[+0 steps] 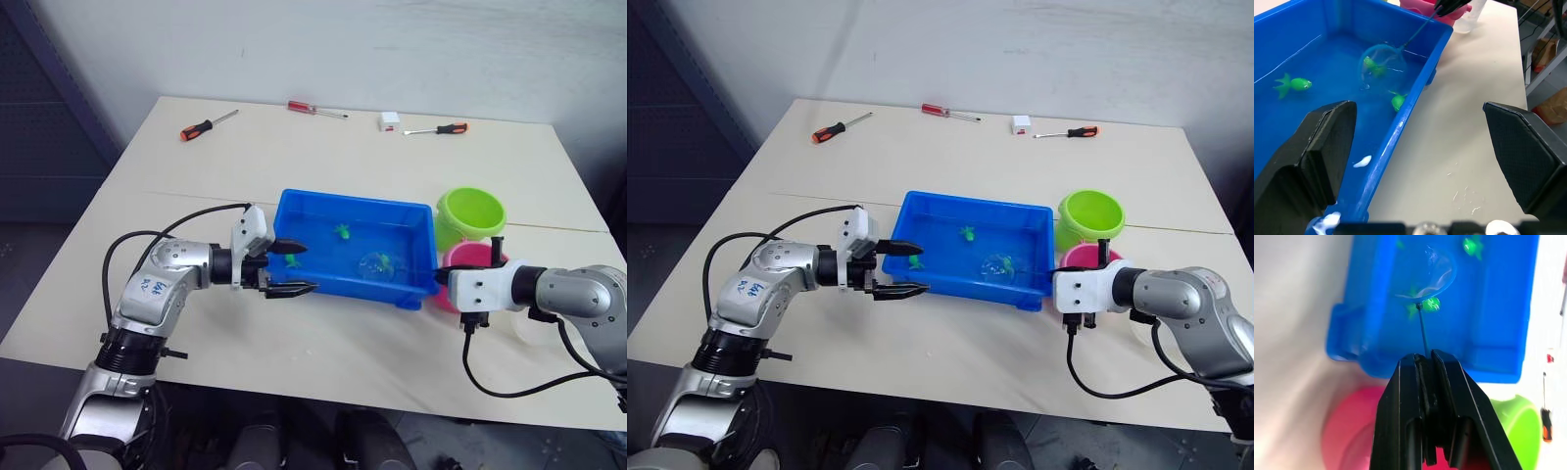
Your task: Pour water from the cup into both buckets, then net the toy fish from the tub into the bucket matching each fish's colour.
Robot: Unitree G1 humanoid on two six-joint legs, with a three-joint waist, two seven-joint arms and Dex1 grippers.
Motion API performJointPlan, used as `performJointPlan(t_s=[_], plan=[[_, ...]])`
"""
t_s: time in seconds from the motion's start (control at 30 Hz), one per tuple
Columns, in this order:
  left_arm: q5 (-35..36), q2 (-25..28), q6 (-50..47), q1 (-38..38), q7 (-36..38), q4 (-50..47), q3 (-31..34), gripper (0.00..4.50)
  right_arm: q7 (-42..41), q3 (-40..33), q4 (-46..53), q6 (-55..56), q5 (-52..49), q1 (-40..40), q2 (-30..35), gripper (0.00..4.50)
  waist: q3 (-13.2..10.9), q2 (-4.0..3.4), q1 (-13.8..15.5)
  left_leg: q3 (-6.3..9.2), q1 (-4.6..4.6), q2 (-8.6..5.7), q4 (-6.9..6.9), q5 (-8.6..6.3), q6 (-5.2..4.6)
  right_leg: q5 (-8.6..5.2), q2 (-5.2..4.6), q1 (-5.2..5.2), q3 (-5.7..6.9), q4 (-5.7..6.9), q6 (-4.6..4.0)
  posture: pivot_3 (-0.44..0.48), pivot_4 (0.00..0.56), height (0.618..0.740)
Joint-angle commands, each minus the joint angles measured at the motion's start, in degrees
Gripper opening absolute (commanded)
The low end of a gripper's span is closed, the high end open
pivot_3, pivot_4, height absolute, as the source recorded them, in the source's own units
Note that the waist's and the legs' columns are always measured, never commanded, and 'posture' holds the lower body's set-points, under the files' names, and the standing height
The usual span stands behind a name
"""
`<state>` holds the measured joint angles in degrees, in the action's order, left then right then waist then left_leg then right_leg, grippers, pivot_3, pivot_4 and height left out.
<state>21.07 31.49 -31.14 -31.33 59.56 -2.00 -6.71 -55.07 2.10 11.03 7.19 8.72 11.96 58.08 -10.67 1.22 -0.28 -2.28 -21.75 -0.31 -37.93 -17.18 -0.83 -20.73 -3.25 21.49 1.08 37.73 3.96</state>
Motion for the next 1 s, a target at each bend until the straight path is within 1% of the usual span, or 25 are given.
performJointPlan(t_s=[0.03,0.27,0.4,0.47,0.6,0.8,0.83,0.93,1.0], plan=[[1.3,0.3,0.3,-0.2,-0.1,-2.5,1.4,4.45,-2.1,0.7,0.3,1.0,-2.5,0.0,-0.3,0.00,0.0,0.00,0.0,0.00,0.00,0.00,0.00,0.00,0.00,0.00,0.00,0.00,0.00,0.00,0.00,0.000,0.150,0.740],[1.2,0.1,0.6,-0.3,-0.6,-2.3,1.6,4.45,-4.1,-0.6,1.0,-9.2,-10.2,0.1,-4.0,0.00,0.0,0.00,0.0,0.00,0.00,0.00,-0.01,0.00,0.00,0.00,0.00,0.00,0.00,0.01,0.00,0.000,0.150,0.740],[1.2,0.1,0.9,-0.3,-0.9,-2.1,1.8,4.45,-4.0,-4.0,2.3,-20.5,-18.3,-0.4,-6.3,0.00,0.0,0.00,0.1,0.01,0.00,0.00,0.00,0.00,-0.01,0.00,-0.01,-0.01,0.01,-0.01,0.00,0.000,0.150,0.740],[1.2,0.1,1.1,-0.2,-1.0,-1.9,1.9,4.45,-3.7,-5.5,2.5,-24.9,-20.7,-0.6,-6.6,0.00,0.0,0.00,0.1,0.02,0.00,0.00,0.00,-0.01,-0.01,0.00,-0.02,-0.01,0.01,-0.01,0.00,0.000,0.150,0.740],[1.5,-0.4,1.4,-0.6,-1.4,-0.7,2.6,4.45,-1.4,-9.0,3.2,-32.9,-26.6,-1.0,-8.9,0.00,0.0,0.00,0.0,0.02,0.00,0.00,0.00,-0.01,-0.02,0.00,-0.02,-0.01,0.01,-0.01,0.00,0.000,0.150,0.740],[2.4,-1.3,1.3,-1.6,-1.3,0.6,3.4,4.45,1.9,-13.0,5.8,-40.7,-31.8,-1.6,-10.8,0.00,0.0,0.00,0.1,0.03,-0.01,0.00,0.01,-0.02,-0.03,0.00,-0.04,-0.01,0.02,-0.01,0.00,0.000,0.150,0.740],[2.5,-1.5,1.3,-1.7,-1.2,0.8,3.4,4.45,2.4,-13.5,6.3,-41.0,-32.0,-1.8,-10.6,0.00,0.0,0.00,0.1,0.03,-0.01,0.00,0.01,-0.02,-0.03,0.00,-0.04,-0.01,0.02,-0.02,0.00,0.000,0.150,0.740],[1.8,-1.4,2.1,-2.6,-0.2,2.0,2.6,4.45,3.9,-12.1,7.0,-32.2,-23.5,-3.8,-6.8,0.00,0.0,0.00,0.2,0.03,-0.02,0.00,0.02,-0.02,-0.03,0.00,-0.03,0.00,0.02,-0.04,0.00,0.000,0.150,0.740],[0.8,-0.8,3.3,-2.8,0.2,3.2,2.2,4.45,6.3,-11.5,6.9,-29.3,-20.9,-3.6,-6.9,0.00,0.0,0.00,0.0,0.03,-0.03,-0.01,0.03,-0.03,-0.04,0.00,-0.03,0.00,0.02,-0.06,0.00,0.000,0.150,0.740]])
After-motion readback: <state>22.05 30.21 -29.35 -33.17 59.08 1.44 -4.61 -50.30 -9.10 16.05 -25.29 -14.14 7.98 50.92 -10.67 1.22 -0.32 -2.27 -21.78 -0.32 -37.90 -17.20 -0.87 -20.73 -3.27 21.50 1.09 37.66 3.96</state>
